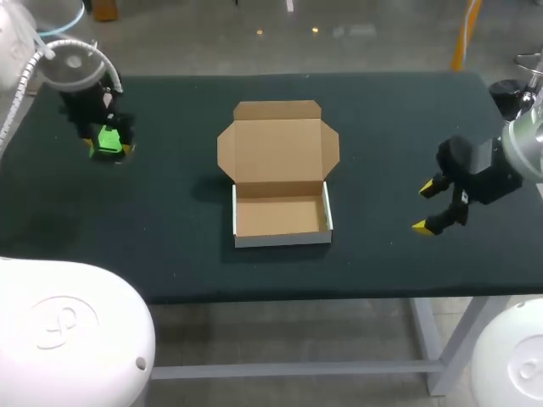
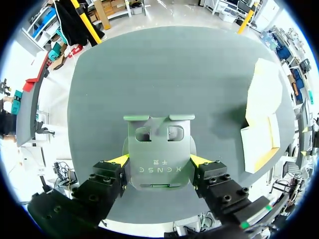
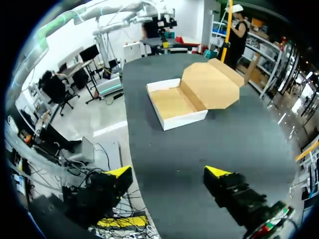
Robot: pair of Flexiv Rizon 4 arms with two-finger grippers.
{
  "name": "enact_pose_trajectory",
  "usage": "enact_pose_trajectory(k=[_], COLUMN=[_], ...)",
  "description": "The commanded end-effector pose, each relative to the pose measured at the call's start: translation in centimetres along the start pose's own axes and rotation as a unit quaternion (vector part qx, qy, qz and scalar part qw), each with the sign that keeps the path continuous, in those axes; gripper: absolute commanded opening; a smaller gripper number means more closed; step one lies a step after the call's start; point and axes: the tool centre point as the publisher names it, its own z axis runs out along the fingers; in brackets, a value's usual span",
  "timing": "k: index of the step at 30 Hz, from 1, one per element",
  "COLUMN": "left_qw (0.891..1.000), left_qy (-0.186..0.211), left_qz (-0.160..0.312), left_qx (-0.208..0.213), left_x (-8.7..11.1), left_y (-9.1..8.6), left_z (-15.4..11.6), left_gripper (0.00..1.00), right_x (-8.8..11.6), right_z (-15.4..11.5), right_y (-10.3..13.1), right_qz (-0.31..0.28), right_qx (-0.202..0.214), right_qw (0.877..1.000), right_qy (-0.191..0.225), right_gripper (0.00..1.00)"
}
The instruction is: Assemble the packaging by folding the flat box into shape, placing the metal phone stand inside, and closing the box properly
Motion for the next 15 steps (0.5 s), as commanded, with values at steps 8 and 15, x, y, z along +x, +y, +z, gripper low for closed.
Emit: enact_pose_trajectory(k=[8, 15], left_qw=[0.999, 0.998], left_qy=[0.014, 0.015], left_qz=[0.031, 0.065], left_qx=[0.002, 0.013], left_x=[3.6, 7.1], left_y=[0.9, 1.8], left_z=[-2.1, -3.0], left_gripper=[0.00, 0.00], right_x=[0.0, 0.0], right_z=[-0.2, -0.2], right_y=[-0.1, -0.1], right_qz=[-0.001, -0.001], right_qx=[-0.002, -0.002], right_qw=[1.000, 1.000], right_qy=[0.002, 0.002], right_gripper=[1.00, 1.00])
